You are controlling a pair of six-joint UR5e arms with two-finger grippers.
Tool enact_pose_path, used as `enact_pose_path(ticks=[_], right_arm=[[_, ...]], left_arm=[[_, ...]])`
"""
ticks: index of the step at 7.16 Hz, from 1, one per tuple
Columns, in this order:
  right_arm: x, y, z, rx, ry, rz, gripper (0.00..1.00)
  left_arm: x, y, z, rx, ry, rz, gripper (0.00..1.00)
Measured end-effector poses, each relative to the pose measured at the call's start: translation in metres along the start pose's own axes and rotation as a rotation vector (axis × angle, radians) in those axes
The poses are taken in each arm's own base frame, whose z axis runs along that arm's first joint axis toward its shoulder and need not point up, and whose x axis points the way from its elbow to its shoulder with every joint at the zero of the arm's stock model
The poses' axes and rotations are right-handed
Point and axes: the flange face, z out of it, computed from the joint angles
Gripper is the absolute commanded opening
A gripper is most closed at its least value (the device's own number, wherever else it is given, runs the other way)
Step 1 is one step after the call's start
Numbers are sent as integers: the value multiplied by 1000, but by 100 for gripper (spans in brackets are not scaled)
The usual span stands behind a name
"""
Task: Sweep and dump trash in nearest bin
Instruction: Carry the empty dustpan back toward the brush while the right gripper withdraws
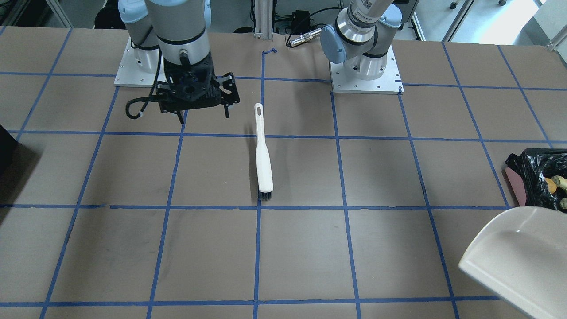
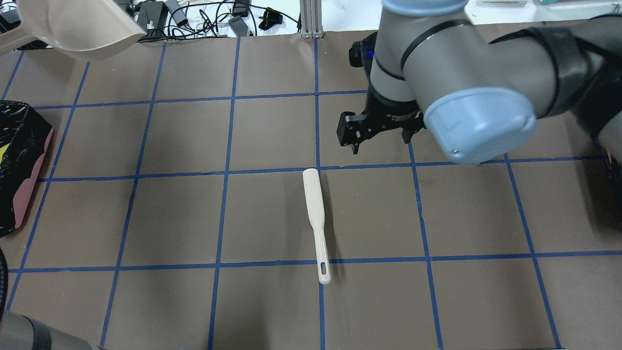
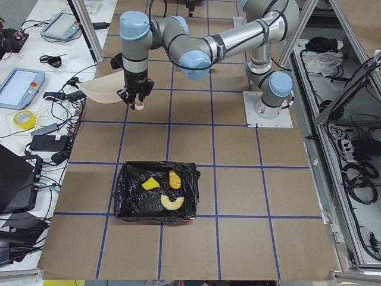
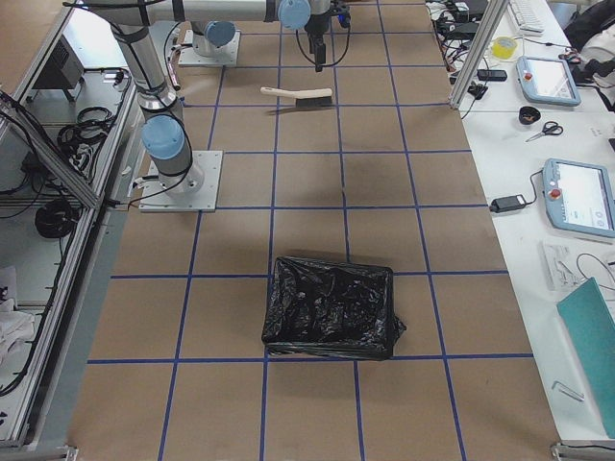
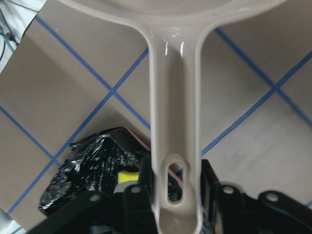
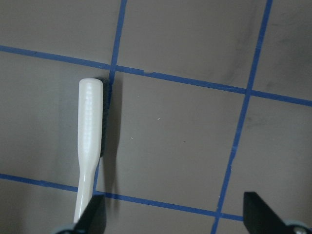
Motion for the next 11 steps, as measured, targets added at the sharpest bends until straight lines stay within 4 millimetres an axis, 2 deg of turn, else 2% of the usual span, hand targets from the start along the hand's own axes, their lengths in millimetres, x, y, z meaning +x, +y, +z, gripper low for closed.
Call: enact_pose_path(ticks=[2, 3, 4, 6, 8, 10, 11], right_arm=[[44, -15, -34, 30, -1, 12, 100], [63, -22, -48, 56, -3, 30, 100], [85, -29, -60, 79, 3, 34, 100], [117, -39, -62, 82, 24, 7, 100], [127, -42, -61, 71, 63, -6, 100], [121, -42, -67, 80, 68, -22, 100], [105, -43, -66, 86, 37, -43, 100]], left_arm=[[102, -99, 18, -4, 70, -195, 0], [155, -139, 33, -25, 103, -274, 0], [201, -167, 44, -48, 126, -330, 0], [277, -207, 67, -79, 185, -411, 0], [353, -233, 92, -87, 235, -433, 0], [414, -243, 122, -120, 253, -427, 0], [437, -247, 134, -133, 254, -434, 0]])
